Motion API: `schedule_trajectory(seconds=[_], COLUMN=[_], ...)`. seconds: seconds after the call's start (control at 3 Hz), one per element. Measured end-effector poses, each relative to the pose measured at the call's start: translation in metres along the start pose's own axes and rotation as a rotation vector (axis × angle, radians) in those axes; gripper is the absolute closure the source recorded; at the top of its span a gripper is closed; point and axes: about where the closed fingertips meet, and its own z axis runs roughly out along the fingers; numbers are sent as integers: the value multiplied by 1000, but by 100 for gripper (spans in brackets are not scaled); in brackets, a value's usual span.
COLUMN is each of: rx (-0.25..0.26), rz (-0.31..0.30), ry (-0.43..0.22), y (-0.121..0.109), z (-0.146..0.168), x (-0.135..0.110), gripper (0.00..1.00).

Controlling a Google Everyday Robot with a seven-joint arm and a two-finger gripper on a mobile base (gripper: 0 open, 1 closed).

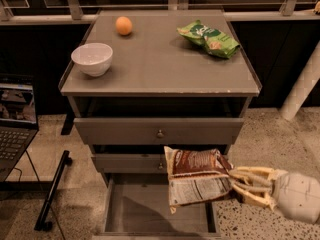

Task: Pick brown chip bag from bottom drawer and place on counter

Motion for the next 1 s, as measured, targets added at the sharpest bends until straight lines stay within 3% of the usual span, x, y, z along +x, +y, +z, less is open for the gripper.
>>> schedule_trajectory(seconds=[0.67, 1.0], rx=[-1, 5], rz=[-230, -297], ry=[25, 41], y=[-38, -57], z=[11, 23], x=[-130, -186], gripper=[100, 100])
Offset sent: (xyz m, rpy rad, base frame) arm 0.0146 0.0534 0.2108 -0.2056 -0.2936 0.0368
